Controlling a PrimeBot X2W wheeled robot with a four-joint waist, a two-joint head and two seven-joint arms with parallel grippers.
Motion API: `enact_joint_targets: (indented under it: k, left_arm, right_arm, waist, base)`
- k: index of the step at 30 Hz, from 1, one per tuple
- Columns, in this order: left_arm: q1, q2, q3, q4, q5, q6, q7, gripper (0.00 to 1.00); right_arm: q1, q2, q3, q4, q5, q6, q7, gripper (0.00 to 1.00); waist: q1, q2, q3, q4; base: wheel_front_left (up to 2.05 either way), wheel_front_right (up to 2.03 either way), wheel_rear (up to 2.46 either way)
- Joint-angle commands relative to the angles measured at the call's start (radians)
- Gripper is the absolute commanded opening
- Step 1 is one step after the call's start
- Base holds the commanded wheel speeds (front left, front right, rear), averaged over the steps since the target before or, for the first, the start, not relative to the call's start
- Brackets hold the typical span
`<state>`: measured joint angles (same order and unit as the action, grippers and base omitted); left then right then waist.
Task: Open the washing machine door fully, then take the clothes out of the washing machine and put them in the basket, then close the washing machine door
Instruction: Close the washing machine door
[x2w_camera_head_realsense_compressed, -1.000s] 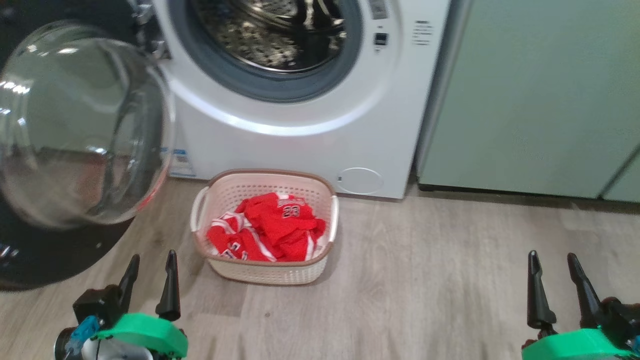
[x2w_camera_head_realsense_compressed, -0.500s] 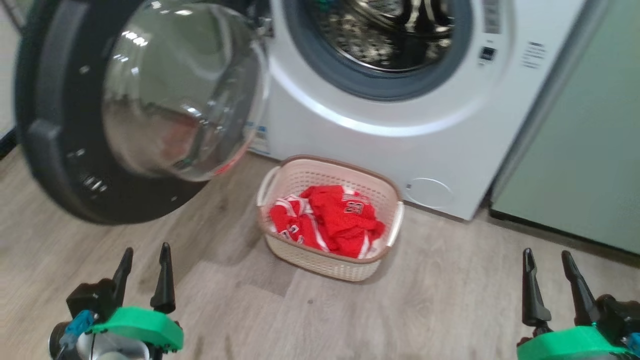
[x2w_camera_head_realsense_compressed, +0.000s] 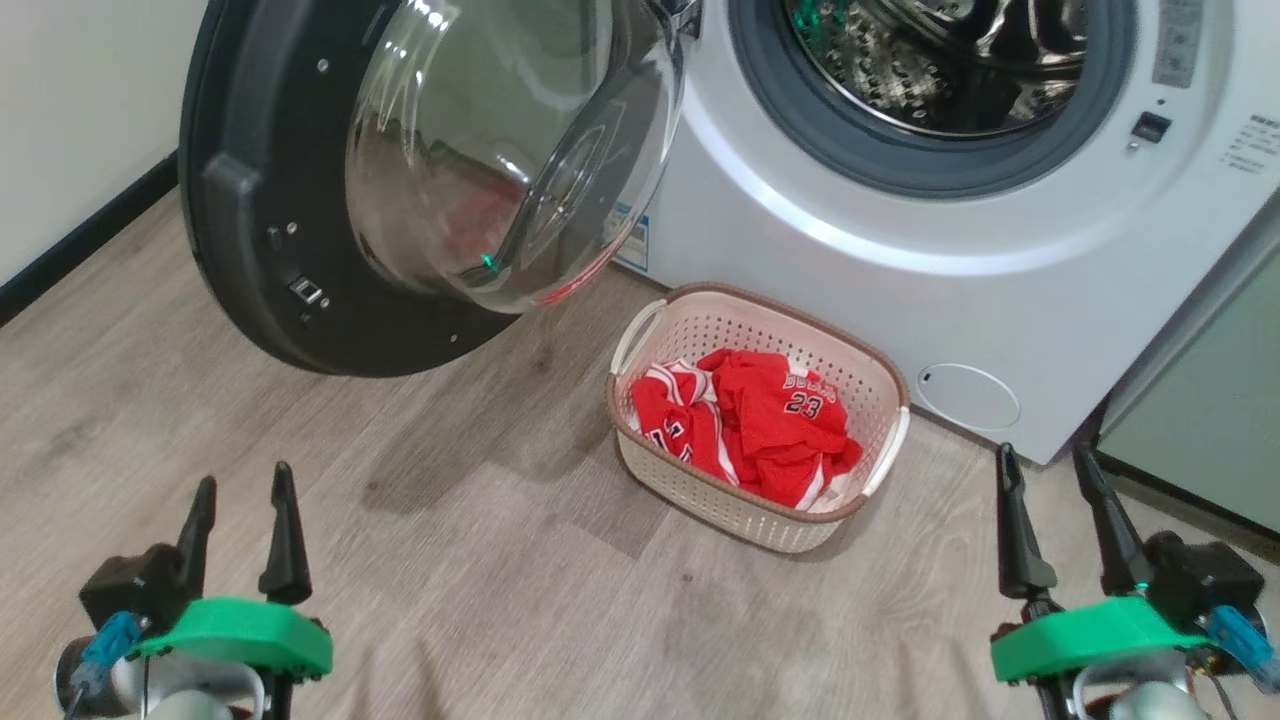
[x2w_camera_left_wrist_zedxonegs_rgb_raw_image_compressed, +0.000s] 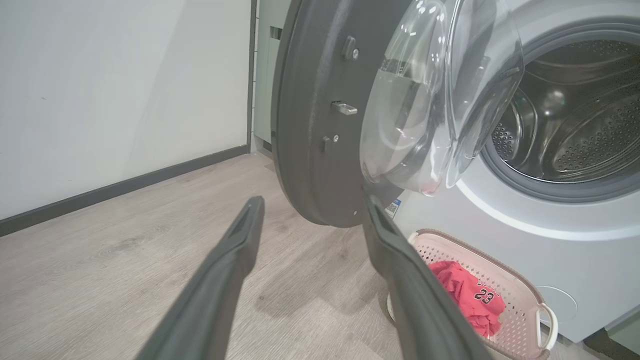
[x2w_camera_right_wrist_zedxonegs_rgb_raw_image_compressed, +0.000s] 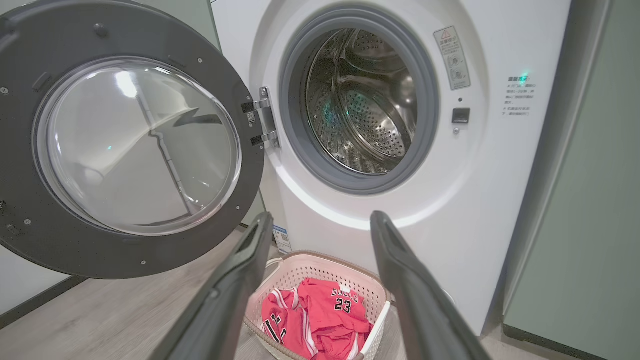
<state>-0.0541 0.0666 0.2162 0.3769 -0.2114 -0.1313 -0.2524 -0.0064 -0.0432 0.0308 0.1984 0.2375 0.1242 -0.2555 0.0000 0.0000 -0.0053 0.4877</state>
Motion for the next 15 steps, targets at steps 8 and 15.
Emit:
enact_joint_targets:
  k: [8, 15]
  left_arm:
    - [-0.031, -0.008, 0.089, -0.076, -0.002, 0.005, -0.009, 1.0]
    - [-0.02, -0.014, 0.134, -0.082, -0.028, 0.005, -0.009, 0.22]
  right_arm:
    - [-0.096, -0.028, 0.072, 0.002, 0.008, 0.007, -0.006, 1.0]
    - [-0.103, -0.032, 0.083, 0.012, 0.016, 0.007, -0.006, 1.0]
  waist:
    - [0.0, 0.0, 0.035, 0.025]
    - [0.0, 0.0, 0.033, 0.022]
  base:
    - [0.0, 0.0, 0.0]
    - [0.0, 0.0, 0.0]
